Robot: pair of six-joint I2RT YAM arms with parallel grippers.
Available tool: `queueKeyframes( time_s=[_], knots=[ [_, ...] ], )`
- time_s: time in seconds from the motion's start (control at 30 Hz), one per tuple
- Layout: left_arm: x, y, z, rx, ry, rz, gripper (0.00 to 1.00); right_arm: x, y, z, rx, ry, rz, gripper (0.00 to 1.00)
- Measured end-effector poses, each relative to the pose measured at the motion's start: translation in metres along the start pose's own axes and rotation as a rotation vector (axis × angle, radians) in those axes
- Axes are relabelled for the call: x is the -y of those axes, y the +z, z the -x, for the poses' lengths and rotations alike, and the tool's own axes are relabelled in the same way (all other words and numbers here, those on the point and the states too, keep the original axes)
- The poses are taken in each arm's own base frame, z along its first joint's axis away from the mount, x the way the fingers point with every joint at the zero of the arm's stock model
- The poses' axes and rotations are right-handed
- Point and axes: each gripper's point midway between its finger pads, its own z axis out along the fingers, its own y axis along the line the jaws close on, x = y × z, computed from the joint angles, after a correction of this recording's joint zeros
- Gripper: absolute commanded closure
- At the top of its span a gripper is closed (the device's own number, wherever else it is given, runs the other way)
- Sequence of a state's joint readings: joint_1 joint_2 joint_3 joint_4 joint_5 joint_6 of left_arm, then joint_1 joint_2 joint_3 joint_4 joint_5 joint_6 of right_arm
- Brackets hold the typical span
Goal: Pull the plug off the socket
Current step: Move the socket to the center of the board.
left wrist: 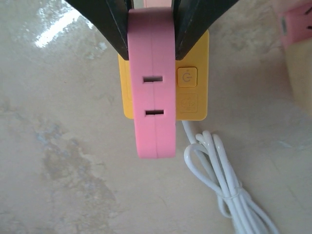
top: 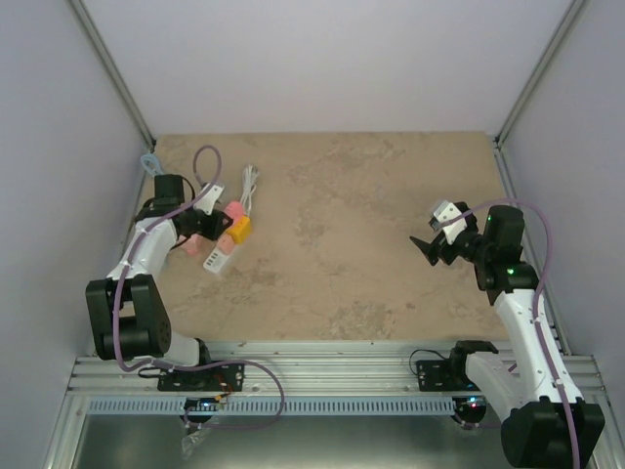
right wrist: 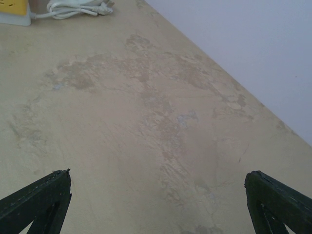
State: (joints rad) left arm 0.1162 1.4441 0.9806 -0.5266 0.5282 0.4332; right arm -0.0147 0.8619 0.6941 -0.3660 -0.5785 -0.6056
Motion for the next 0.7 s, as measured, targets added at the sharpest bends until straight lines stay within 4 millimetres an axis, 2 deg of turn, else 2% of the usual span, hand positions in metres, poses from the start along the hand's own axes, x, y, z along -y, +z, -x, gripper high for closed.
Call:
queueKeyframes(
  time_s=[0.27,0.5,0.7],
  knots=[
    [0.036,0.009,0.000,-0.019,0.062,-0.109,0.77,0.001,0.002,-0.003,-0.012,0.006,0.000,0.02],
    [0.086,0.021,0.000,-0.052,0.153,-0.213,0.77,0.001,0.003,-0.004,-0.015,0.008,-0.001,0.02],
    [0.108,0.024,0.000,-0.074,0.180,-0.273,0.76,0.001,0.004,-0.006,-0.018,0.009,0.001,0.02]
  ],
)
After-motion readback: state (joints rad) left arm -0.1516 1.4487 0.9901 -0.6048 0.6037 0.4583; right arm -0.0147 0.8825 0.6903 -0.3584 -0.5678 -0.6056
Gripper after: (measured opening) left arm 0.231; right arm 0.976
